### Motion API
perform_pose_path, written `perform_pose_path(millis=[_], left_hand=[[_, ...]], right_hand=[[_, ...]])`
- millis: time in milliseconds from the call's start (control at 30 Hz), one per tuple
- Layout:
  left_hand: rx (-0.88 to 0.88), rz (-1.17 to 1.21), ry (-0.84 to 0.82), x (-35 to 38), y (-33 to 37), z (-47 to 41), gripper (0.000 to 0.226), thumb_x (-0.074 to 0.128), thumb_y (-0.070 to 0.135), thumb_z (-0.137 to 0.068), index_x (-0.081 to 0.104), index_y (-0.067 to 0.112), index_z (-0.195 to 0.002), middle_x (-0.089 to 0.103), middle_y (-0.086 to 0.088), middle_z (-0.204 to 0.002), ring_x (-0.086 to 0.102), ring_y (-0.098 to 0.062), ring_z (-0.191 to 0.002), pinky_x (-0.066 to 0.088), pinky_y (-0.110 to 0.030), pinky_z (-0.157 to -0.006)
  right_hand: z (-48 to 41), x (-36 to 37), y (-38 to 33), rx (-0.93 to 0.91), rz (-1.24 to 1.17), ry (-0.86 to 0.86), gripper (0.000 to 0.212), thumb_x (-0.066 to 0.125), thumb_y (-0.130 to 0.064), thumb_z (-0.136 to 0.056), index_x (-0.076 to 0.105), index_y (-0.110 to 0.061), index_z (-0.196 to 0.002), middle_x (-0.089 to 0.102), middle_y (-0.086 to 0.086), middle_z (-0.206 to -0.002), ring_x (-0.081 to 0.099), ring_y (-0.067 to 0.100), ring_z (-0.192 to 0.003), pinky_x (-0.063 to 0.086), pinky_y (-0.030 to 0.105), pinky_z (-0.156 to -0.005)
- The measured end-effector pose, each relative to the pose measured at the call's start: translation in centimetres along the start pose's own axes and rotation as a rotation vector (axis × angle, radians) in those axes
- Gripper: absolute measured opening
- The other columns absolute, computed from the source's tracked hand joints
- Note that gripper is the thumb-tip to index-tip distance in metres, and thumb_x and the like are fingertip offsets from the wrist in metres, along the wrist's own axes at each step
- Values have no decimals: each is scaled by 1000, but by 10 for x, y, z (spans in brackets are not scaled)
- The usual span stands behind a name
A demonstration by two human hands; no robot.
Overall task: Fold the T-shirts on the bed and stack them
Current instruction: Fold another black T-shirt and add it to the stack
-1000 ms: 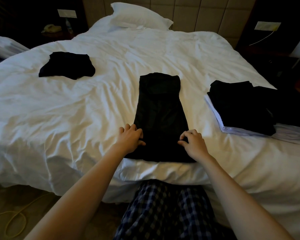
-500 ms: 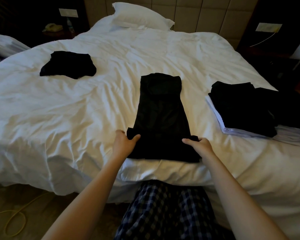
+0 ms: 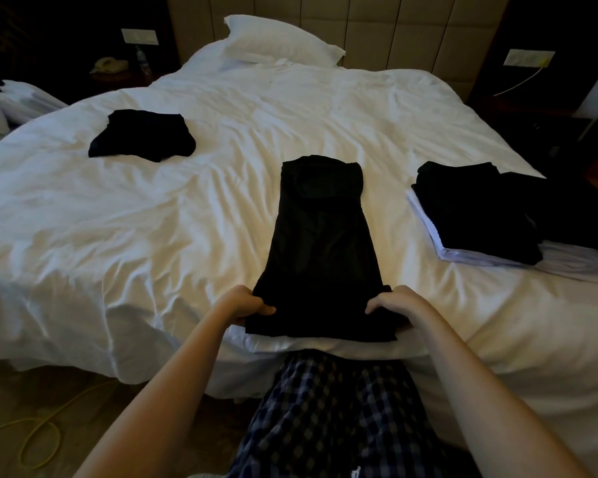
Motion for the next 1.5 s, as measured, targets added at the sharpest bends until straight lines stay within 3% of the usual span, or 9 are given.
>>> perform_pose_path(millis=[133,200,400,767,967,1100,1233,1400,1500], left_hand=[[101,-195,134,-19,22,4,44,69,42,-81,57,4,-99,60,-9,-96,59,-24,-92,46,-27,-70],[174,-285,282,-36,42,10,54,67,46,-81,52,5,-112,58,-10,-107,56,-26,-103,40,-27,-72],[309,-325,355,-51,92,1,67,63,43,-86,37,4,-135,51,-16,-129,52,-29,-115,39,-29,-81],[214,-38,188,-63,143,-94,76,55,45,-89,34,-10,-136,49,-29,-130,54,-40,-114,49,-41,-85],[157,337,57,-61,153,-162,63,63,45,-85,52,-1,-125,59,-24,-122,61,-31,-108,49,-35,-94],[134,549,-119,-59,179,-187,44,61,38,-86,59,-5,-98,54,-8,-46,60,-33,-49,56,-21,-62],[71,650,-168,-59,206,-228,31,52,34,-93,49,12,-73,44,3,-34,45,-12,-27,41,-15,-35],[64,508,-170,-60,233,-274,31,60,37,-88,60,8,-98,67,-9,-88,64,-21,-78,52,-30,-67],[120,452,-165,-62,245,-284,51,68,39,-80,57,7,-117,65,-13,-112,63,-26,-99,52,-34,-83]], right_hand=[[-1,-19,-19,-74,19,99,42,79,-36,-71,58,-4,-88,61,10,-89,63,27,-85,52,34,-69],[-2,-33,-31,-138,-9,173,40,77,-34,-74,44,-12,-67,46,3,-66,50,21,-61,37,29,-54],[-20,-50,-58,-235,-66,209,38,67,-30,-84,42,-12,-107,45,2,-101,46,19,-92,38,28,-72],[-95,-54,-118,-187,-223,66,36,60,-27,-89,34,-16,-67,29,2,-65,37,15,-59,29,27,-59],[-161,-51,-139,-59,-460,71,29,67,-33,-85,54,-7,-90,56,8,-86,59,22,-81,44,29,-65],[-199,-57,-154,-40,-596,16,39,68,-29,-85,50,-3,-108,57,9,-86,58,19,-70,44,25,-53],[-236,-65,-176,-82,-732,-107,46,65,-23,-87,49,-3,-125,58,9,-98,58,18,-78,46,23,-56],[-274,-68,-196,-76,-850,-155,55,69,-16,-82,49,-4,-132,56,11,-129,56,25,-110,49,30,-79],[-281,-69,-203,-73,-838,-118,53,73,-12,-79,53,0,-126,59,15,-123,59,28,-102,49,35,-79]])
Point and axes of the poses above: each hand's wrist, its own z-axis away from the middle knuckle, its own x-axis out of the palm, y = z × x, the point moved 7 cm from there along -z, towards the middle knuckle
